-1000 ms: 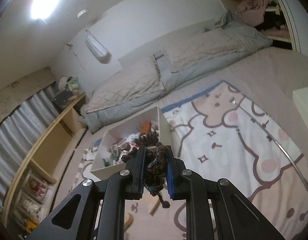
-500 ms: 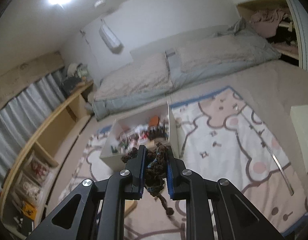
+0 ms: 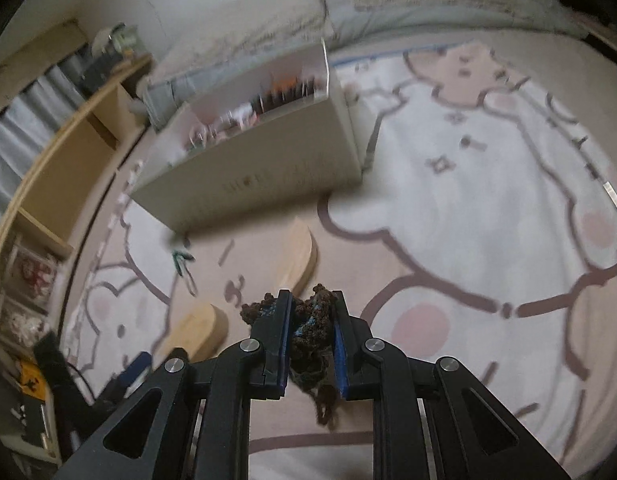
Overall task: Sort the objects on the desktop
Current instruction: 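Lift the crocheted pouch with the right gripper and swing it aside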
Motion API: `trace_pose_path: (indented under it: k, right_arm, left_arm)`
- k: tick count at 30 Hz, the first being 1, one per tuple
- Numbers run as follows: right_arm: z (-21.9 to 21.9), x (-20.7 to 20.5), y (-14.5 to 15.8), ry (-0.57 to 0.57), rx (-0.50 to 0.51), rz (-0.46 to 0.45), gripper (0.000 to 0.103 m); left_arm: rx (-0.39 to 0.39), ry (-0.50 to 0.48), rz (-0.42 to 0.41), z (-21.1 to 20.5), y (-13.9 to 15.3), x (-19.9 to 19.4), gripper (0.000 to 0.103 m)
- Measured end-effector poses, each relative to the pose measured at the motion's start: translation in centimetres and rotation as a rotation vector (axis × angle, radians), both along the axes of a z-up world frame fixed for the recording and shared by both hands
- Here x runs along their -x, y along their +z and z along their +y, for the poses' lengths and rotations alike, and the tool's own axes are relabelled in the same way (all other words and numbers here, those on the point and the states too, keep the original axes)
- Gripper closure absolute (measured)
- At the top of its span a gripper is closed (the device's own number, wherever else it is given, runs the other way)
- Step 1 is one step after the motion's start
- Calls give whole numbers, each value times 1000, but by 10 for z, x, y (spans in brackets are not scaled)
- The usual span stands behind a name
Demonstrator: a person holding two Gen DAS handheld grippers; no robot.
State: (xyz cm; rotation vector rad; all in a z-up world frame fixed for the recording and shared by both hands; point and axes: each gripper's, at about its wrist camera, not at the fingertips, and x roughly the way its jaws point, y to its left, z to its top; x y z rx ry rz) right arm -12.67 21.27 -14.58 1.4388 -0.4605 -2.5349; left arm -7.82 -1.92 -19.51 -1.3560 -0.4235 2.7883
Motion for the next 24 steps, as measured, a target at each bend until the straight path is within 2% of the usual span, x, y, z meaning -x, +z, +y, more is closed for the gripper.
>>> trace_pose_path:
  k: [4, 12, 21, 24]
  right_arm:
    - [-5, 6, -23, 6, -28, -32, 84]
    - [-9, 8, -43, 26, -77, 10, 84]
    - [7, 9, -47, -24, 22, 15, 77]
    - [10, 9, -47, -36, 35, 16, 77]
  left_arm:
    - [9, -7, -19, 2, -4, 2, 3]
    - [94, -35, -41, 12, -9, 2, 3]
    - [109, -62, -48, 19, -13, 12, 3]
    - [64, -98, -37, 23, -11, 10, 3]
